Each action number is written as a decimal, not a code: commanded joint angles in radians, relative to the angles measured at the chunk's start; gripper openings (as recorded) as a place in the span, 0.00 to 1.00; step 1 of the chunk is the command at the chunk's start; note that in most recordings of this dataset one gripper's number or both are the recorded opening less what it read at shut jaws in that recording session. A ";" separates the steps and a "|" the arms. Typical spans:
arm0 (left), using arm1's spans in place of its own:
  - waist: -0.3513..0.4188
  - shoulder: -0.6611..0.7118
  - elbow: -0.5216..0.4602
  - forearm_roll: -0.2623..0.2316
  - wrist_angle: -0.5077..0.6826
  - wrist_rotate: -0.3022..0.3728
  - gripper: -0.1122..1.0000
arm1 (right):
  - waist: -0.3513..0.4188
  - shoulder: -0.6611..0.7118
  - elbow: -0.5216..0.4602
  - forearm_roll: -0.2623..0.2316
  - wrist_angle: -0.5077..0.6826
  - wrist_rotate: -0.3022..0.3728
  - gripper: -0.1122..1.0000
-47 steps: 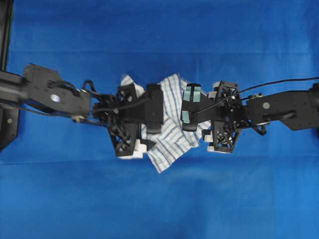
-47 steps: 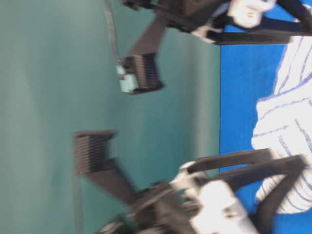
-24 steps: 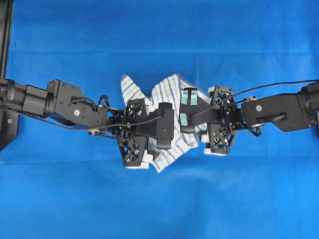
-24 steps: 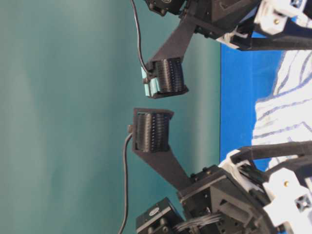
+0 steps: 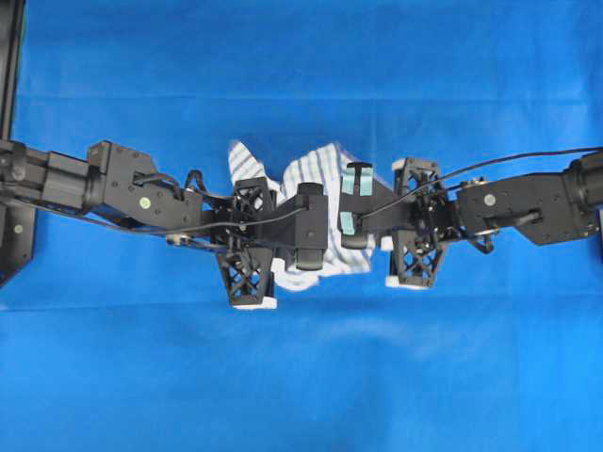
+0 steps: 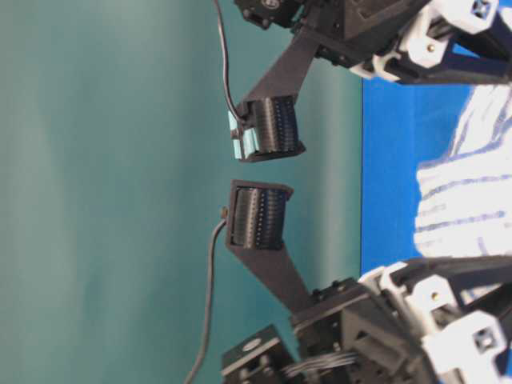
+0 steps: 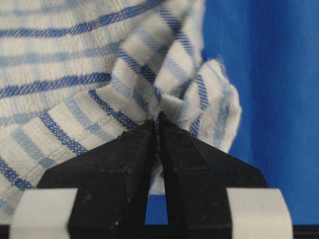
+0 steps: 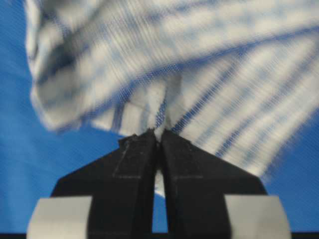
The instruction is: Lift the towel with both arms.
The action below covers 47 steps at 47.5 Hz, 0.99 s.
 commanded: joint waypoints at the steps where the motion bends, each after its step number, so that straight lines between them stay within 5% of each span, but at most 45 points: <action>1: 0.012 -0.066 -0.015 -0.002 0.020 0.002 0.13 | -0.005 -0.064 -0.020 -0.005 0.009 0.003 0.13; 29: 0.089 -0.457 -0.192 0.011 0.449 0.017 0.13 | -0.005 -0.322 -0.324 -0.008 0.383 -0.003 0.13; 47: 0.114 -0.572 -0.388 0.014 0.664 0.034 0.13 | -0.005 -0.324 -0.647 -0.031 0.591 -0.161 0.13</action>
